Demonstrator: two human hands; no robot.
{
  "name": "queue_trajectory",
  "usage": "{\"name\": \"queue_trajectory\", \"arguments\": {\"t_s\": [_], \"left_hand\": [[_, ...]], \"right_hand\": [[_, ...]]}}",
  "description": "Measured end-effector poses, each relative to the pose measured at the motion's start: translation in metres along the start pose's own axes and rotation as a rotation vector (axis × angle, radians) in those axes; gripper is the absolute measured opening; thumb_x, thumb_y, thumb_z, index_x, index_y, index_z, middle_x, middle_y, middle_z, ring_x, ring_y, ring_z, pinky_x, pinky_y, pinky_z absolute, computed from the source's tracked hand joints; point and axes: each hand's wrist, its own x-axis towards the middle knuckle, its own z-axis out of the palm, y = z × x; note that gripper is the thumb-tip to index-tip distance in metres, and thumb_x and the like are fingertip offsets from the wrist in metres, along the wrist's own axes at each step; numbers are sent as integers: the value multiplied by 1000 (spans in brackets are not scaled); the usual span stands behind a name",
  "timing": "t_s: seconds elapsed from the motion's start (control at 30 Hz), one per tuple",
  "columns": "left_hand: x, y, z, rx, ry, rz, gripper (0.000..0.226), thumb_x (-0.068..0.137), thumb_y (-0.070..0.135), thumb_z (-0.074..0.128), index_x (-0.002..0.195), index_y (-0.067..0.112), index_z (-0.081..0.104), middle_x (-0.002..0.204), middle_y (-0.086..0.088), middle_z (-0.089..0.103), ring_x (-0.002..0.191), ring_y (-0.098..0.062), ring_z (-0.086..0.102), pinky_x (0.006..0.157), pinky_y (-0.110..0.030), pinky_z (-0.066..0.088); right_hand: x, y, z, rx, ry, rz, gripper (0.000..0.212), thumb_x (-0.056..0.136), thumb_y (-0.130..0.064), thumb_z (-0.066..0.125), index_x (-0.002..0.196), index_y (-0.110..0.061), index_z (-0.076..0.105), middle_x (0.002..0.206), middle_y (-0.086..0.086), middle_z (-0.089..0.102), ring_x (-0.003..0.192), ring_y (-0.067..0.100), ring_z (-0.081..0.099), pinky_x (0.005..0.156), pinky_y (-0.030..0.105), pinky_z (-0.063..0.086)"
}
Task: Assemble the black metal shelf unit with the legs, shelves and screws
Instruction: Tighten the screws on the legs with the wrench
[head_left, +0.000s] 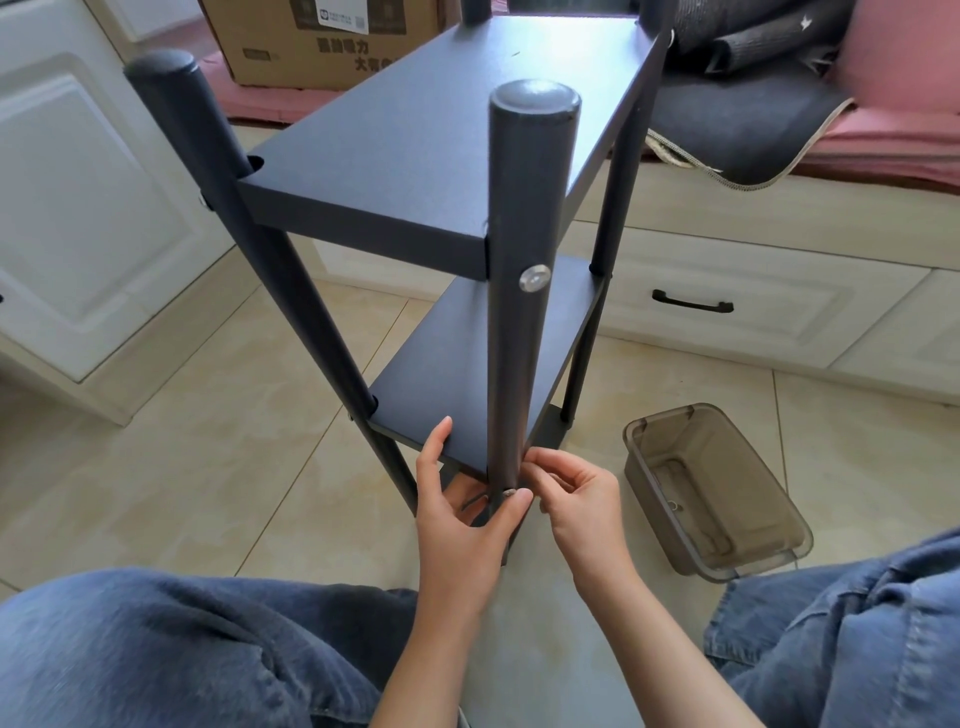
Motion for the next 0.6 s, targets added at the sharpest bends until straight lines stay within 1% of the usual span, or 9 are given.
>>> {"name": "queue_trajectory", "arguments": {"t_s": [0.07, 0.17, 0.27, 0.37, 0.53, 0.6], "left_hand": [[0, 0, 1, -3, 6, 3, 89, 78, -2, 81, 136, 52, 39, 108, -3, 74, 99, -15, 73, 84, -22, 57], [0, 0, 2, -1, 17, 5, 88, 78, 0, 82, 136, 51, 40, 108, -2, 74, 98, -12, 72, 81, -19, 56], [0, 0, 2, -3, 21, 8, 89, 77, 1, 83, 136, 51, 40, 113, -4, 72, 99, -12, 72, 82, -18, 56], [-1, 2, 2, -15, 23, 11, 88, 77, -2, 82, 136, 48, 41, 108, -5, 73, 96, -13, 73, 79, -17, 55], [-1, 3, 2, -16, 24, 4, 88, 77, -3, 82, 137, 47, 42, 101, -1, 74, 94, -11, 73, 79, -18, 57], [-1, 3, 2, -8, 27, 4, 88, 77, -3, 82, 138, 46, 41, 100, 0, 74, 93, -10, 73, 78, -18, 57]], "right_hand": [[-1, 0, -3, -19, 2, -10, 29, 87, 0, 69, 79, -26, 75, 77, -9, 76, 70, -3, 67, 60, 10, 46], [-2, 0, -9, -31, 8, -11, 28, 87, 0, 70, 79, -26, 76, 78, -8, 76, 67, -4, 64, 61, 10, 46], [-3, 0, -12, -54, 0, -22, 29, 86, 0, 71, 79, -28, 76, 81, -8, 77, 74, 0, 69, 66, 11, 48], [-4, -3, -12, -87, 0, -60, 32, 85, 1, 71, 77, -29, 76, 81, -9, 77, 82, 6, 72, 73, 13, 52], [-5, -7, -7, -188, 10, -119, 37, 85, -2, 73, 76, -38, 72, 78, -18, 74, 81, 0, 69, 72, 11, 50], [-5, -7, -5, -202, 14, -123, 37, 85, -3, 73, 76, -39, 71, 77, -19, 74, 80, -2, 68, 72, 11, 50]]}}
